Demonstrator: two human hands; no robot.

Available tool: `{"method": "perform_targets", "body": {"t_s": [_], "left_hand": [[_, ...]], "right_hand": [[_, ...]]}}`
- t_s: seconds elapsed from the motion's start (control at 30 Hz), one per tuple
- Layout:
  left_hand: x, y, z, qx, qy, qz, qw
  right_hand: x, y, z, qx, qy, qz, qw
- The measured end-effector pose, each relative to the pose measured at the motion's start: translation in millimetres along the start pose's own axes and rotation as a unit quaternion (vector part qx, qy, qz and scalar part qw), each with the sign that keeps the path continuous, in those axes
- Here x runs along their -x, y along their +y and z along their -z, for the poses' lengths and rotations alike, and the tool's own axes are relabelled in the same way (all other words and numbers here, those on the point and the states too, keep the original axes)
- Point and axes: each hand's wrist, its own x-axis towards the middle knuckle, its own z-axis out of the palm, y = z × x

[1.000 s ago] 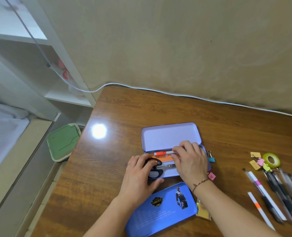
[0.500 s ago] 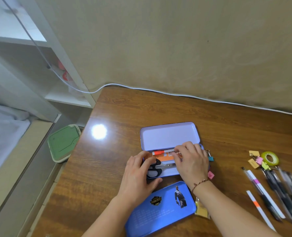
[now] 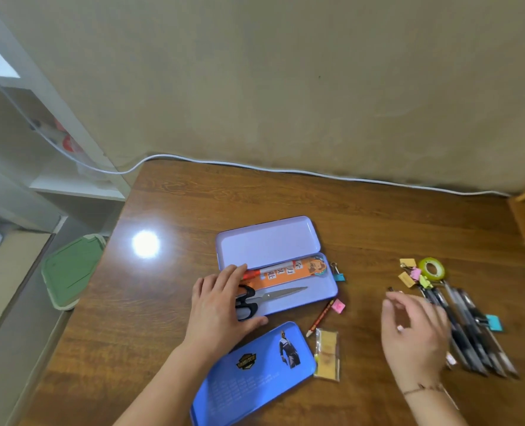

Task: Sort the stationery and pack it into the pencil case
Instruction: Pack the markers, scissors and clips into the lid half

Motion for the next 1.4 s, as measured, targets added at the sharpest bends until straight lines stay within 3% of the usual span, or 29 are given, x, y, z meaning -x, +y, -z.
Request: {"method": "perform_targets", "body": {"t_s": [0.13,0.27,0.47,0.53,0.6,0.7,0.9,1.07,1.2,1.3,1.4], "left_hand": [[-6.5,3.1,-1.2,0.014,-0.001,-0.021,1.0],[-11.4,7.5,-5.2,0.014,-0.007,-0.039,0.999],[-10.8,9.7,-4.2,0.008,-0.015,-0.044,0.999],[-9.2,10.7,-4.2,-0.001,-0.022,-0.046,0.999],[-6.8,11.7,-5.6,-0.01,-0.028,-0.047,0.998],[-3.8,12.6,-6.9,-0.015,-0.028,-0.042,0.999],[-4.3,16.0,-6.5,-0.064,-0.045,-0.06,0.995],[-6.0,16.4,-6.6,-0.098,-0.063,-0.06,0.991],[-4.9,16.0,-9.3,-0.107,-0.065,-0.063,0.99],[-3.5,14.8,-12.4,-0.113,-0.056,-0.074,0.989],[-3.4,13.2,-13.2,-0.123,-0.052,-0.081,0.988]], "right_hand": [[40.6,56.4,39.6,0.089,0.049,-0.044,0.994],[70.2,73.3,47.7,0.17,-0.054,-0.049,0.983],[63.2,55.4,31.4,0.071,0.001,-0.081,0.994],[44.8,32.0,20.2,0.023,-0.017,-0.033,0.999],[22.5,3.5,2.7,-0.016,-0.04,0.072,0.997],[-9.6,-40.1,-22.6,-0.003,-0.091,0.182,0.979],[-34.3,-75.5,-58.3,0.075,-0.166,0.259,0.948],[-30.3,-84.0,-67.9,0.083,-0.181,0.223,0.954],[-30.3,-78.9,-58.4,0.026,-0.175,0.17,0.969],[-23.6,-45.4,-27.8,-0.017,-0.101,0.072,0.992],[-3.3,8.8,7.0,0.036,-0.041,-0.058,0.997]]}}
